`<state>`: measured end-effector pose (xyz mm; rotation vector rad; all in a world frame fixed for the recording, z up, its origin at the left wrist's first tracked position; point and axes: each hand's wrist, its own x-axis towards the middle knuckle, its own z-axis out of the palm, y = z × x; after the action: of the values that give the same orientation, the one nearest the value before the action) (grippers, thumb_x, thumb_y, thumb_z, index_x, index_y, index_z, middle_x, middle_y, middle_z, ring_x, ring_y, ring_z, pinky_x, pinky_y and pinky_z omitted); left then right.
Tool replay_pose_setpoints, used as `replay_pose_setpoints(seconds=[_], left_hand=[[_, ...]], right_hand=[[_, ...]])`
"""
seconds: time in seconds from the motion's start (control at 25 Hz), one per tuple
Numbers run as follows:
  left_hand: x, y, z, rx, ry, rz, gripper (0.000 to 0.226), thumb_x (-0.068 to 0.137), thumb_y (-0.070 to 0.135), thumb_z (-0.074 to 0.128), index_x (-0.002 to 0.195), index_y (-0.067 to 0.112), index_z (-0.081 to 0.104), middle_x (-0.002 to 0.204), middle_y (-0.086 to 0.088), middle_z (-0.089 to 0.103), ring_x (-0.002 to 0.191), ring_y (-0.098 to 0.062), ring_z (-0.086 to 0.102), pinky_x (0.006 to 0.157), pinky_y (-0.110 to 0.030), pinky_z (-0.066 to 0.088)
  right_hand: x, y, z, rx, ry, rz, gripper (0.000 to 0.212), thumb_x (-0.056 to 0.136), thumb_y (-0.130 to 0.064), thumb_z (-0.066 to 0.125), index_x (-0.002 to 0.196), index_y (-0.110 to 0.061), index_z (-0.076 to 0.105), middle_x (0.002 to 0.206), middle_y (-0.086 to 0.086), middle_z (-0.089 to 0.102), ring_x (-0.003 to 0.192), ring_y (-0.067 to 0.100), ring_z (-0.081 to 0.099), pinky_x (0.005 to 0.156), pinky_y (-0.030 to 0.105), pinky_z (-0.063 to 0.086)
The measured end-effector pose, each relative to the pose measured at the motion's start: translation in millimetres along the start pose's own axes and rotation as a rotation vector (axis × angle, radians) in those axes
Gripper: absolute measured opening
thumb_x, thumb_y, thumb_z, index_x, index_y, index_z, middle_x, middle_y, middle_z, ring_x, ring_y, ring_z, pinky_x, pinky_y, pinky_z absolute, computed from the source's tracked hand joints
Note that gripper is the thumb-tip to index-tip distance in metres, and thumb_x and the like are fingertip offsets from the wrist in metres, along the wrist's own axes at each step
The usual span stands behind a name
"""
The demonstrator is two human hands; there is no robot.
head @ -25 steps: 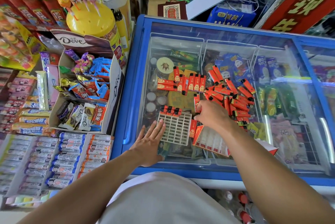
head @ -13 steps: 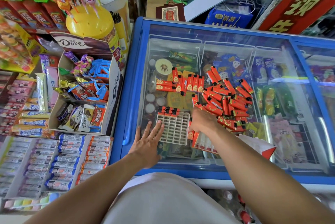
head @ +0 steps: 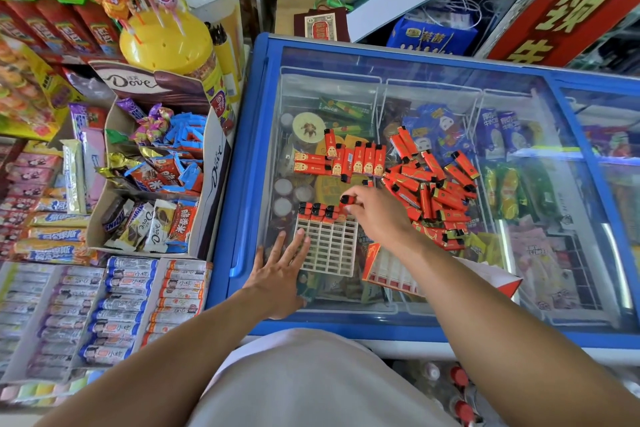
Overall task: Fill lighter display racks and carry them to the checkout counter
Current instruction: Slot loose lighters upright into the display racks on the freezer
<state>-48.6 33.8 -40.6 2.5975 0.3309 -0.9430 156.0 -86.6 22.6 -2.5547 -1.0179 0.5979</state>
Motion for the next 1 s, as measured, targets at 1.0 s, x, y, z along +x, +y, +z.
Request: replay_pose_setpoints(seconds=[1.0], left_hand=[[3,-3,0,-0.044,-0.015,0.012,0.118,0.09,0.058,0.062,0.151,0.029,-0.035,0.155,0.01,-0.045,0.146,-0.026,-0.038,0.12,-0.061,-0.013]], right_hand=[[61,30,14,-0.188,-0.067,0.36,0.035,0.092,-0.014,0.068,0.126,-0.015,0.057,0.116,0.004,0.067,0.088,0.022,0.067,0.072,0.036,0.056]])
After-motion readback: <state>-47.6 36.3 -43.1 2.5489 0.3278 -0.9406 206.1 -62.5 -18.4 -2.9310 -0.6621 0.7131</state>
